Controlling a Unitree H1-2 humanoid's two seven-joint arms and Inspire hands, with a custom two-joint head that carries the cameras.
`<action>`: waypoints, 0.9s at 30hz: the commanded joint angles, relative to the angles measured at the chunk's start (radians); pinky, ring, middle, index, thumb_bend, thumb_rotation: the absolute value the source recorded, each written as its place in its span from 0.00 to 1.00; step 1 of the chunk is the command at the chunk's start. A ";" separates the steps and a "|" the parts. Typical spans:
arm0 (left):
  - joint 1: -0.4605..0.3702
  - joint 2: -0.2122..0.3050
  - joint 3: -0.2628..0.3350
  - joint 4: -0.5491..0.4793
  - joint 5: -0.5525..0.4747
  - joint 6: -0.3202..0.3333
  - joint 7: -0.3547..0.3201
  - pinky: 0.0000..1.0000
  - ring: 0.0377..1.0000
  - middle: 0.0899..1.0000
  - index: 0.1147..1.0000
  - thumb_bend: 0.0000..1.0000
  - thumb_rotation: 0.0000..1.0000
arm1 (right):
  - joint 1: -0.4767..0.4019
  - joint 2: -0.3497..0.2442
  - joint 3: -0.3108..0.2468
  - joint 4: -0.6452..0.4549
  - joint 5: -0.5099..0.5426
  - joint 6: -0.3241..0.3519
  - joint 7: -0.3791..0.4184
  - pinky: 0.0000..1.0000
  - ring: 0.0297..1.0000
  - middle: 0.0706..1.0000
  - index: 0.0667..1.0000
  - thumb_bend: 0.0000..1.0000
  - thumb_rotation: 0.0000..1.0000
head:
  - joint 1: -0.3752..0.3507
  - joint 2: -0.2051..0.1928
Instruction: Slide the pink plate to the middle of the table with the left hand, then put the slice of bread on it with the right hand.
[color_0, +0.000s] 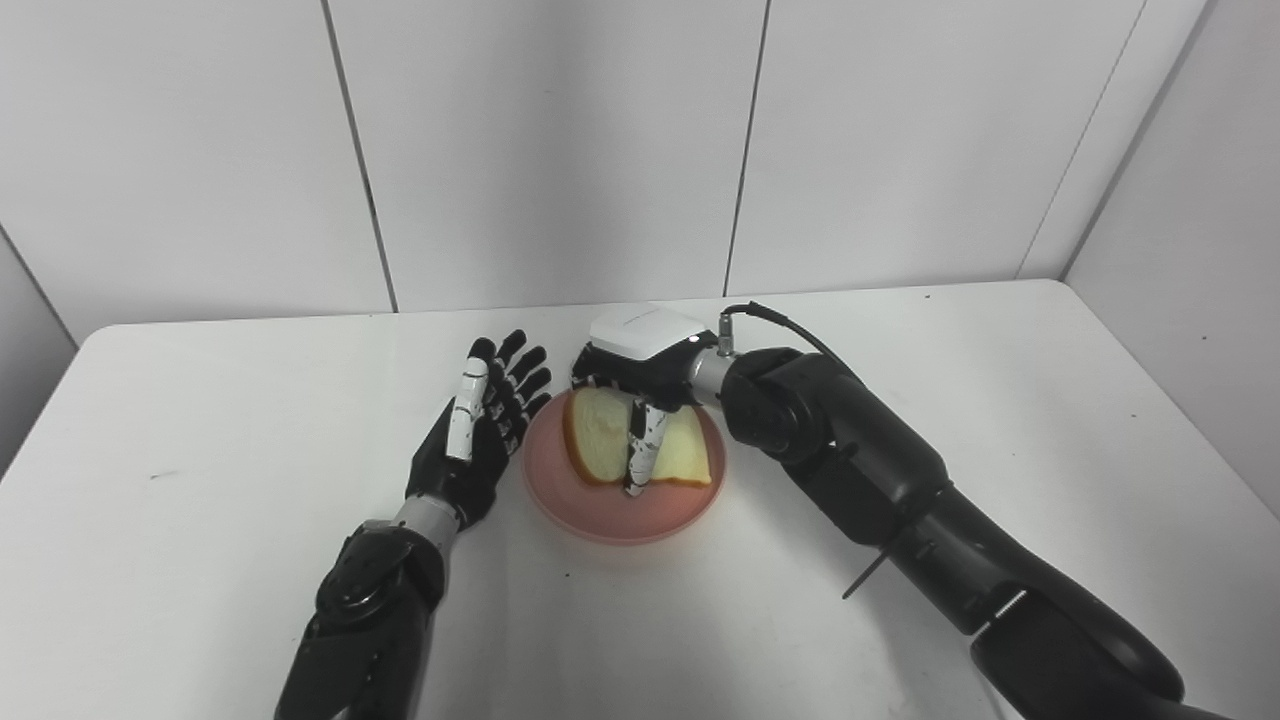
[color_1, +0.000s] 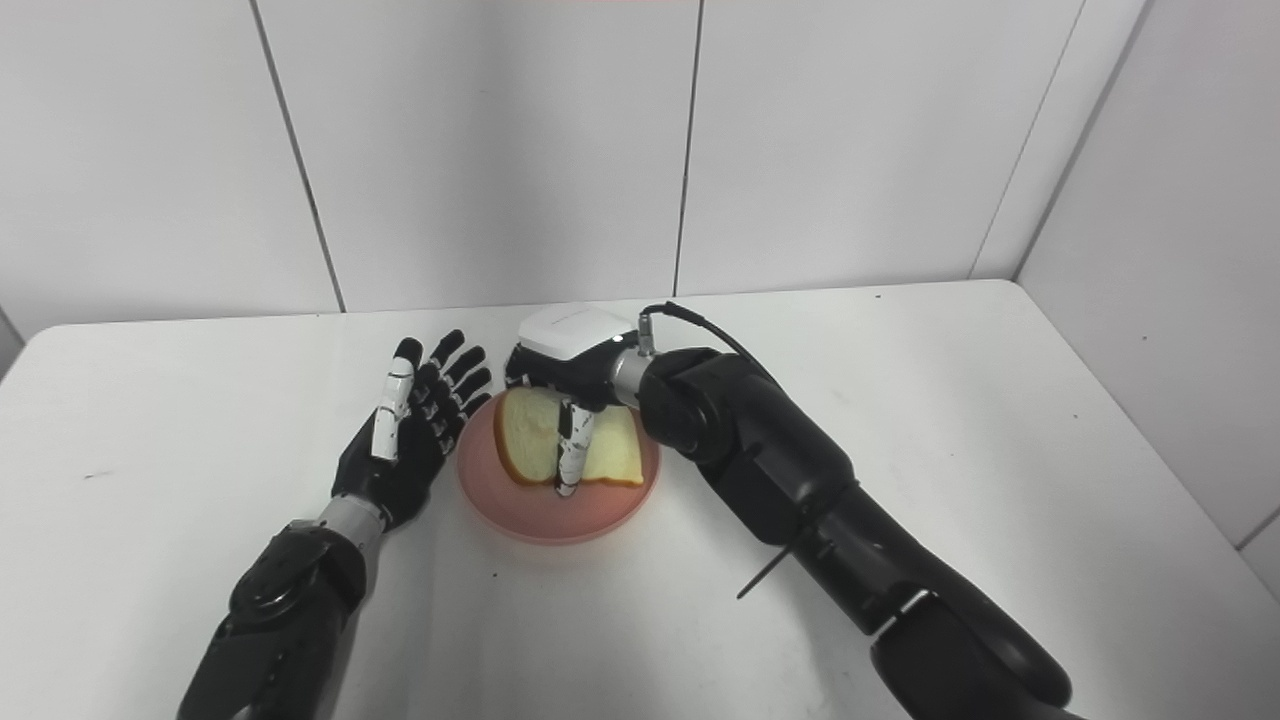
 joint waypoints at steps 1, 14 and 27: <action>0.071 0.000 -0.008 0.050 0.027 0.103 0.031 0.97 0.97 0.96 0.98 0.66 1.00 | -0.033 0.000 -0.005 -0.002 -0.008 -0.036 -0.041 0.24 0.30 0.42 0.46 0.53 0.00 | 0.002 0.002; 0.069 0.003 -0.009 0.047 0.021 0.107 0.026 0.97 0.98 0.97 0.98 0.67 1.00 | -0.022 -0.004 0.000 -0.089 -0.037 0.004 0.022 0.61 0.77 0.84 0.83 0.87 0.33 | 0.001 0.006; 0.070 0.002 -0.006 0.049 0.024 0.098 0.038 0.96 0.96 0.95 0.96 0.67 1.00 | -0.039 -0.018 -0.036 -0.184 -0.034 0.020 0.107 0.87 0.96 0.99 0.97 0.97 0.53 | 0.000 0.005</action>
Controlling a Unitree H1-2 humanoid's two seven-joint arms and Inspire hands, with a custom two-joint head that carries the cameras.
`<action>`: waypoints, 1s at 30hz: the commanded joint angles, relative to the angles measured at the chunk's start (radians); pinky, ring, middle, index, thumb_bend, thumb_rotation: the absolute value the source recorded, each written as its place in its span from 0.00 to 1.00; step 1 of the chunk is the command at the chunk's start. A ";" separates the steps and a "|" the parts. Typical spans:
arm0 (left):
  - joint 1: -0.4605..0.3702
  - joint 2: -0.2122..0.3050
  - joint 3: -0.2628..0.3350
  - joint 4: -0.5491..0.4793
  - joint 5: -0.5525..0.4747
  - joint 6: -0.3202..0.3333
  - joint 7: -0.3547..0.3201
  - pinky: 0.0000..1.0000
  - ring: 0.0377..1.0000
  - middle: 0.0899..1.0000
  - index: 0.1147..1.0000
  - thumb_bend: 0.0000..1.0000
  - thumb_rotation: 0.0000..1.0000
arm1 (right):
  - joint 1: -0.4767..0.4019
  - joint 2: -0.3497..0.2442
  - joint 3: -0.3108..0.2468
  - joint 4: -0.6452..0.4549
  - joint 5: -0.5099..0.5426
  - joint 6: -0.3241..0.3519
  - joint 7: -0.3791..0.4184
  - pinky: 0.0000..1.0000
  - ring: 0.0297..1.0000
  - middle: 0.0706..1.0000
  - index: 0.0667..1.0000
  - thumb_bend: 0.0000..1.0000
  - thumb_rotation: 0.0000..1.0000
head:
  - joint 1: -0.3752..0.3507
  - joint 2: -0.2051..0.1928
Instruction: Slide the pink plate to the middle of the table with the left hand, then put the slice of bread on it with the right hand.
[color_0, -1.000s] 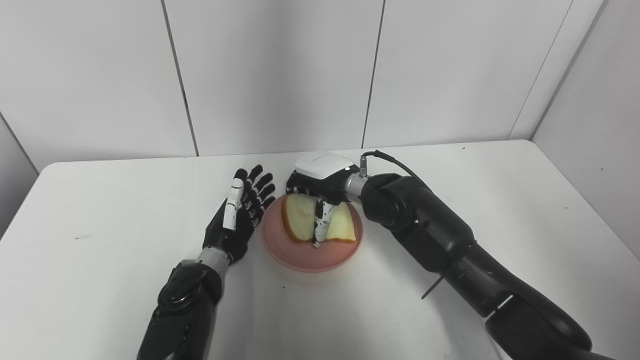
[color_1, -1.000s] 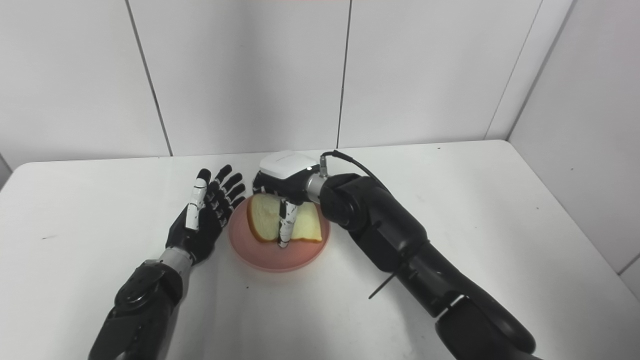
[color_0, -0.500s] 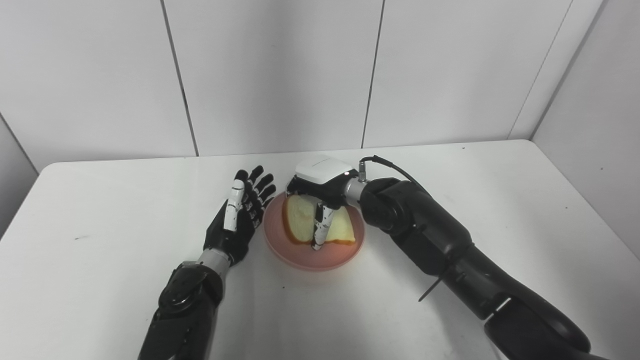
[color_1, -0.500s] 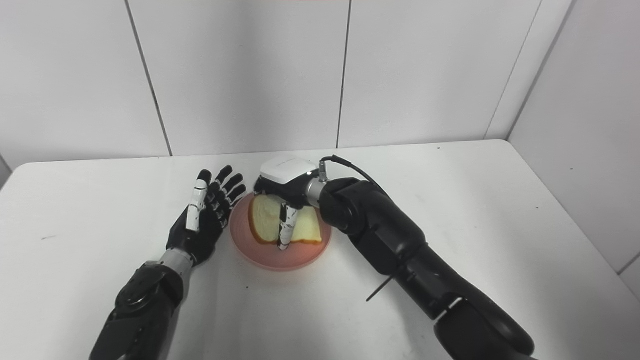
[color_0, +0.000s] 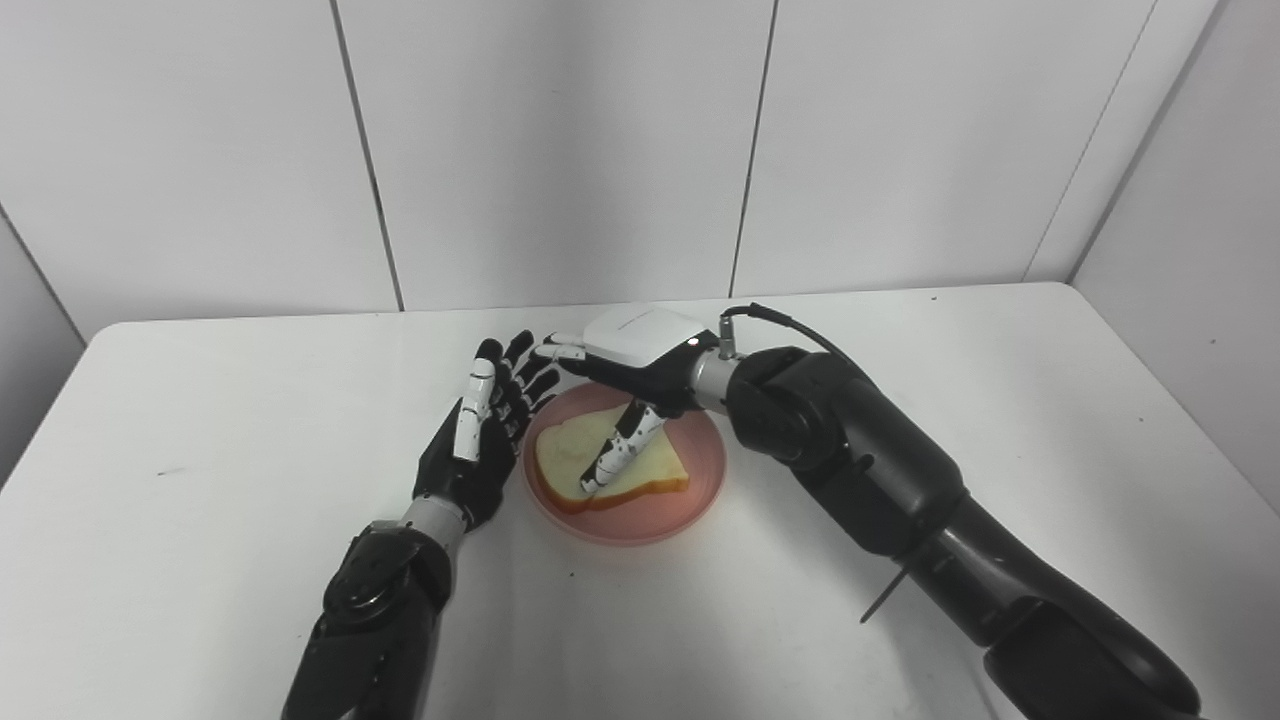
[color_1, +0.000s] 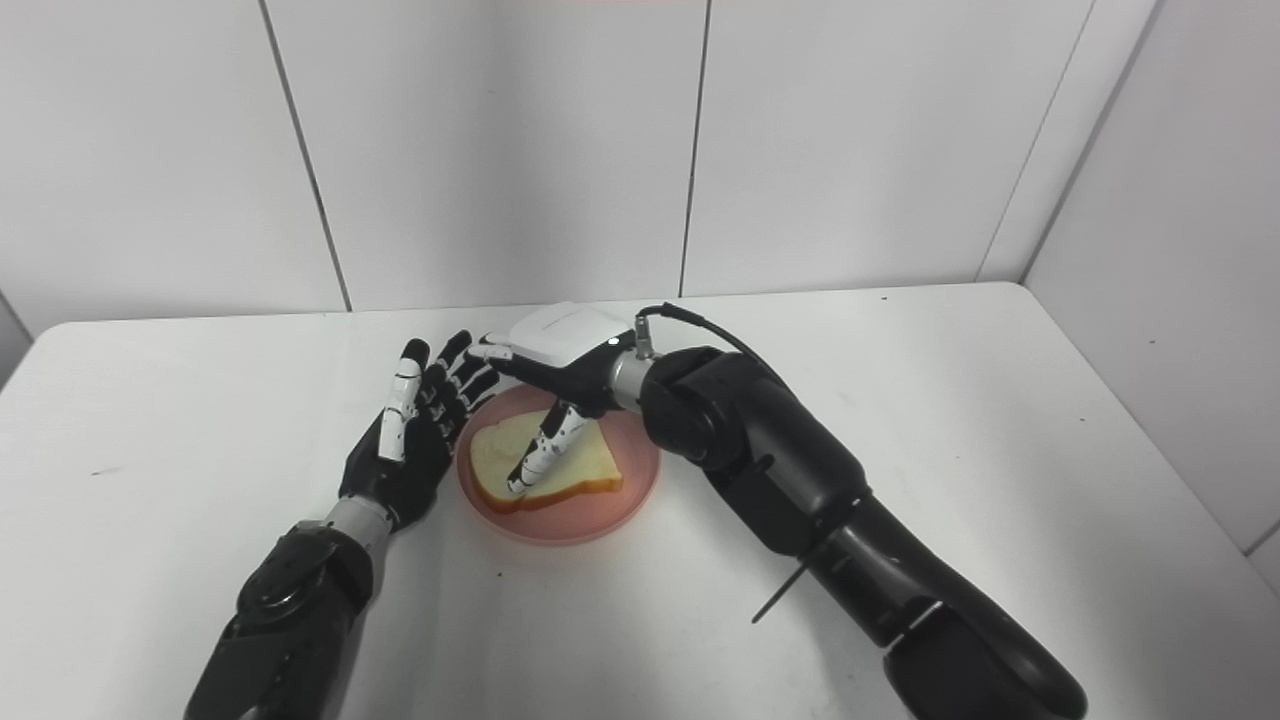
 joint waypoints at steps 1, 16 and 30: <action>0.069 0.001 -0.005 0.049 0.027 0.099 0.033 0.96 0.96 0.95 0.96 0.67 1.00 | -0.058 -0.006 -0.021 -0.049 -0.003 0.026 0.013 0.89 0.97 1.00 0.97 0.97 0.54 | 0.000 0.002; 0.068 0.003 0.001 0.032 0.019 0.134 0.041 0.96 0.96 0.95 0.97 0.67 1.00 | -0.063 -0.035 -0.075 -0.241 -0.030 0.096 0.152 0.96 0.99 1.00 0.96 0.98 0.55 | 0.000 0.000; 0.111 0.038 -0.007 -0.068 0.045 0.111 0.052 0.99 0.97 0.97 0.98 0.66 1.00 | 0.143 -0.042 -0.326 -0.255 0.201 0.271 0.062 0.84 0.96 1.00 1.00 0.97 0.70 | 0.002 -0.009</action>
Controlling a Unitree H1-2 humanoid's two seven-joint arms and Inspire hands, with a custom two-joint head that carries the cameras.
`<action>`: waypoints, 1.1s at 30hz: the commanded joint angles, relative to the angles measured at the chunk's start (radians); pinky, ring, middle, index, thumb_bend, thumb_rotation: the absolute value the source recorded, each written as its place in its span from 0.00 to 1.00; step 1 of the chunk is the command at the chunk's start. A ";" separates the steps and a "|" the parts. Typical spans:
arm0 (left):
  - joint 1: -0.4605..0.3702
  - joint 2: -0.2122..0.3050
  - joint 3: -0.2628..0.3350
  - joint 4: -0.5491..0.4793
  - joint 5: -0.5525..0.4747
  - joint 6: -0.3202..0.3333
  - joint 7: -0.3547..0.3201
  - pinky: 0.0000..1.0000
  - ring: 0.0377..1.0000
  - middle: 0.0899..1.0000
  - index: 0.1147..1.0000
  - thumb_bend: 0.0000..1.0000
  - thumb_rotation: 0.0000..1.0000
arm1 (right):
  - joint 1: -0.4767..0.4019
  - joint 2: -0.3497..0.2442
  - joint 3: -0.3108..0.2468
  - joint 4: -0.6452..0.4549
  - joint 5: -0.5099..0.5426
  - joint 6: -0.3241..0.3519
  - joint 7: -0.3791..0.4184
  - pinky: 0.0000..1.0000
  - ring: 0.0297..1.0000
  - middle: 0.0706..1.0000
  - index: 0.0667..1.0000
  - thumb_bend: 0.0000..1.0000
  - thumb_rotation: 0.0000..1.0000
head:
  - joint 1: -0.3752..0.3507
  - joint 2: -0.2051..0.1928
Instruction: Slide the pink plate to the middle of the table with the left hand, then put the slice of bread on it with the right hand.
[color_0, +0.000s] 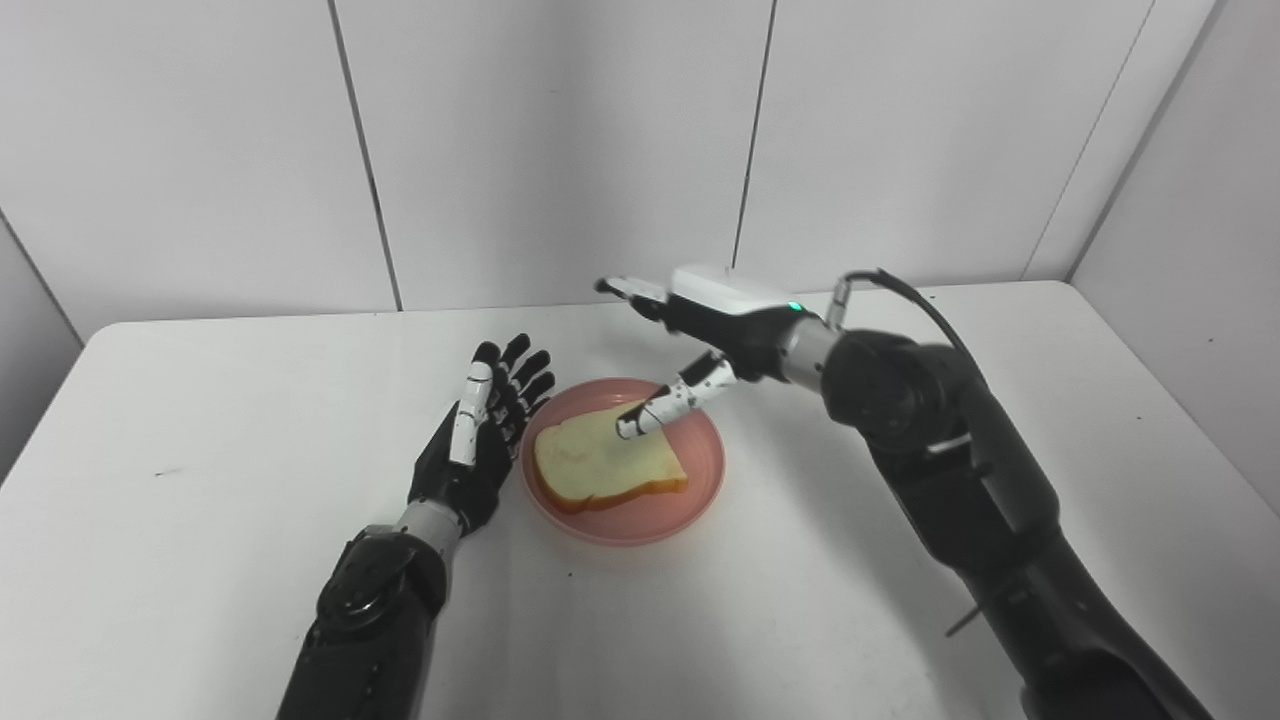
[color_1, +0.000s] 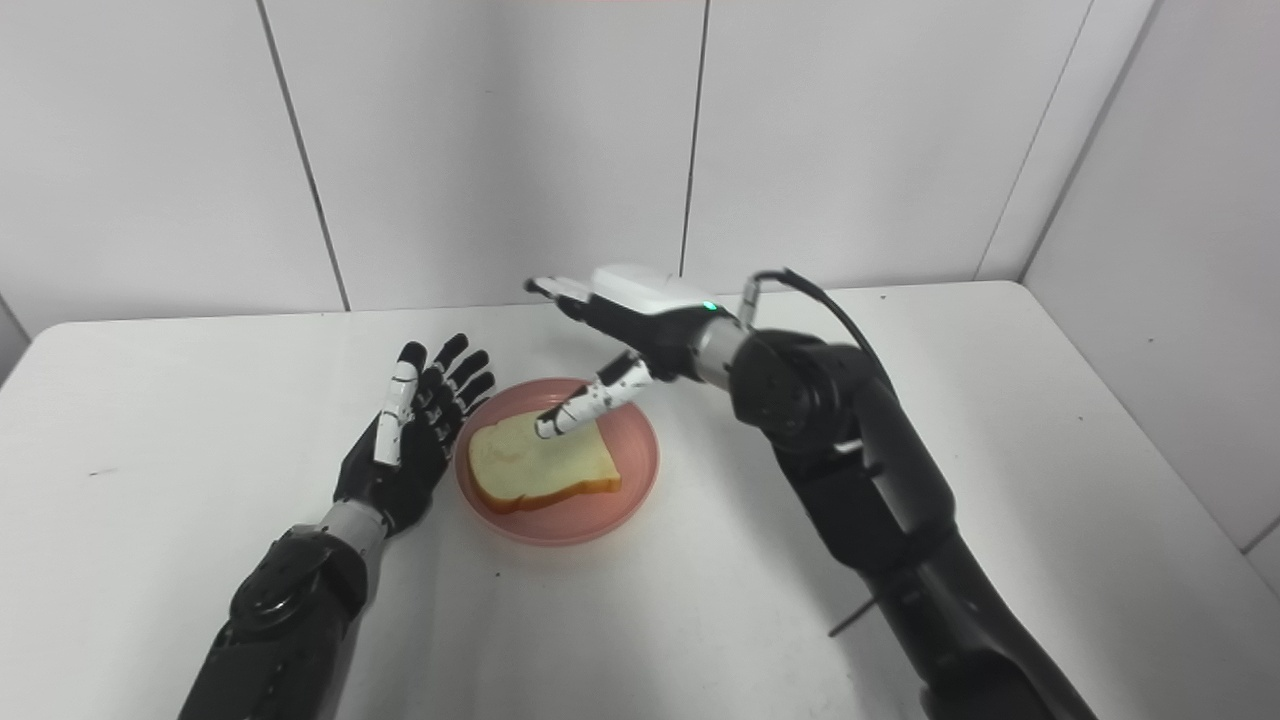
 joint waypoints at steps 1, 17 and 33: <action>0.067 0.022 0.001 0.019 0.032 0.081 0.040 0.99 0.97 0.97 0.98 0.66 1.00 | -0.014 -0.011 -0.037 -0.029 0.023 0.036 -0.056 0.86 0.96 1.00 1.00 0.96 0.75 | 0.004 -0.001; 0.198 0.019 -0.017 -0.156 0.201 -0.090 0.172 1.00 1.00 1.00 1.00 0.65 1.00 | 0.345 0.247 -0.296 -0.003 0.436 -0.185 -0.473 0.99 1.00 1.00 1.00 0.76 1.00 | 0.056 -0.022; 0.255 0.014 -0.057 -0.218 0.187 -0.043 0.133 1.00 1.00 1.00 1.00 0.59 1.00 | 0.466 0.405 -0.335 0.154 0.670 -0.383 -0.644 1.00 1.00 1.00 1.00 0.67 1.00 | 0.121 -0.063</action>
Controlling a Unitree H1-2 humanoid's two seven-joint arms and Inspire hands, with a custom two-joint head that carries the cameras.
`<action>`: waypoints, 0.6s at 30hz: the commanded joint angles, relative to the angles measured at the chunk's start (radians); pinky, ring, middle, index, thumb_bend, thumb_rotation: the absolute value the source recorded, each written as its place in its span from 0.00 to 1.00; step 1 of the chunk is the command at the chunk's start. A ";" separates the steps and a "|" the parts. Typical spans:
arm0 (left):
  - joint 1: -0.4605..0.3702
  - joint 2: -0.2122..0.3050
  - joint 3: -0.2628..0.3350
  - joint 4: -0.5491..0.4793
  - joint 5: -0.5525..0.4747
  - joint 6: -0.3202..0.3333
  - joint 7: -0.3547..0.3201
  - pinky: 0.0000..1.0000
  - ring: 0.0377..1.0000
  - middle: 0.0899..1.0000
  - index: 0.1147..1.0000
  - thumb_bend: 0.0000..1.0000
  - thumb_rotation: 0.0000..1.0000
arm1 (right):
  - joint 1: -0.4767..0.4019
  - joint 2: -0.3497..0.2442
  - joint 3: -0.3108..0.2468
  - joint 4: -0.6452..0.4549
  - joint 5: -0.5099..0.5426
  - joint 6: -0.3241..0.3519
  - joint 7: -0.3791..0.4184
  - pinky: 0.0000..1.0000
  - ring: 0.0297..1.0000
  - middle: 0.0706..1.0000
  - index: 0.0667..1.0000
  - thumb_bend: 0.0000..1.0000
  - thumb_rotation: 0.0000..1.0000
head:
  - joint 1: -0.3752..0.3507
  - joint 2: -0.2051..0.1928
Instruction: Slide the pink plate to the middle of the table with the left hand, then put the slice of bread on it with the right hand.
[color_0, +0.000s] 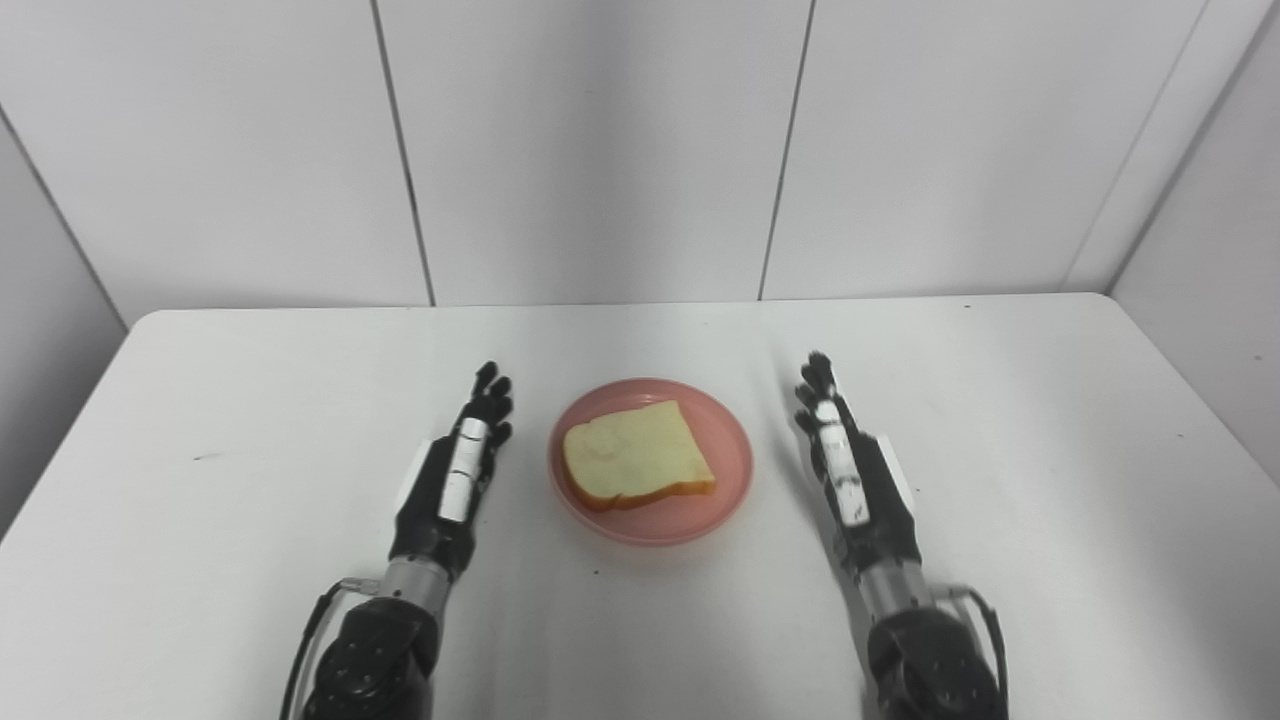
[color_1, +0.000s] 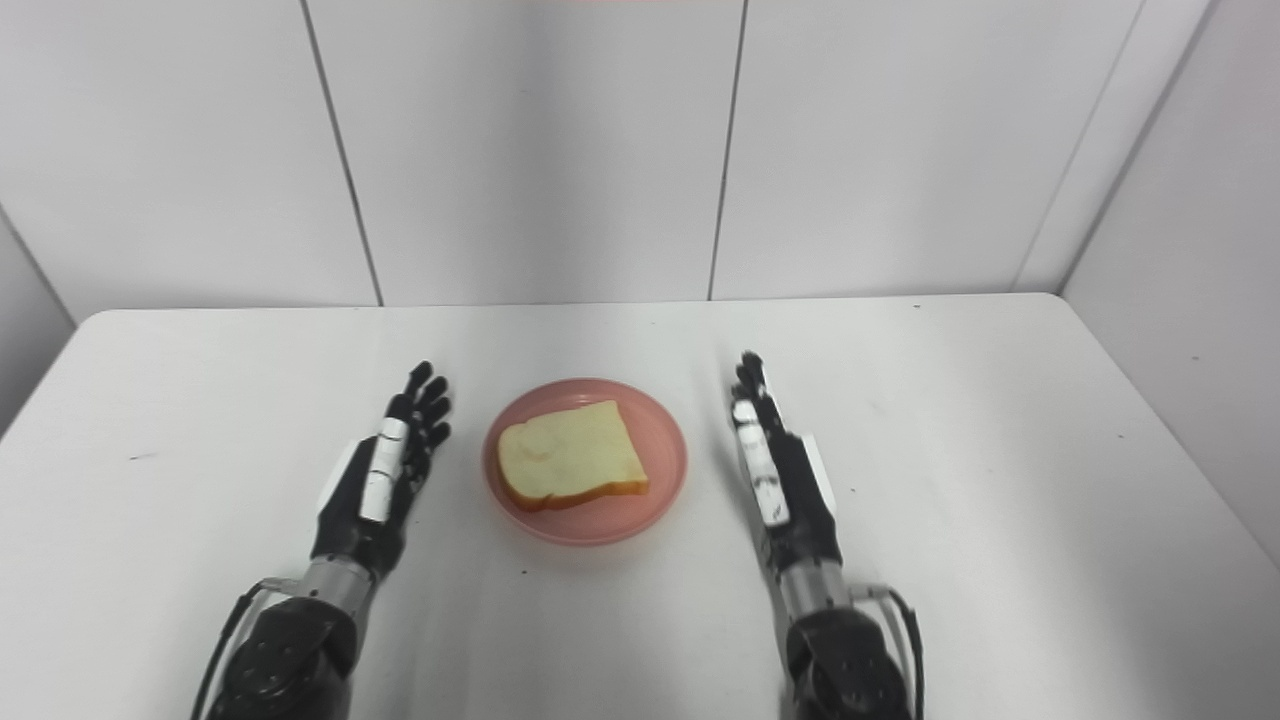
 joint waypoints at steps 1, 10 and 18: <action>0.073 -0.003 -0.007 -0.026 -0.003 0.064 -0.007 1.00 1.00 1.00 1.00 0.54 1.00 | 0.030 0.009 0.010 -0.005 0.014 -0.022 -0.013 1.00 1.00 1.00 1.00 0.65 1.00 | 0.002 0.000; 0.169 -0.016 -0.048 -0.193 0.078 0.192 0.045 1.00 1.00 1.00 1.00 0.47 1.00 | 0.098 0.004 0.041 -0.009 0.028 0.004 -0.013 1.00 1.00 1.00 1.00 0.52 1.00 | 0.001 -0.007; 0.197 -0.034 -0.056 -0.237 0.087 0.242 0.061 1.00 1.00 1.00 1.00 0.38 1.00 | 0.123 -0.014 0.057 -0.066 0.072 0.068 0.007 1.00 1.00 1.00 1.00 0.44 1.00 | 0.015 -0.010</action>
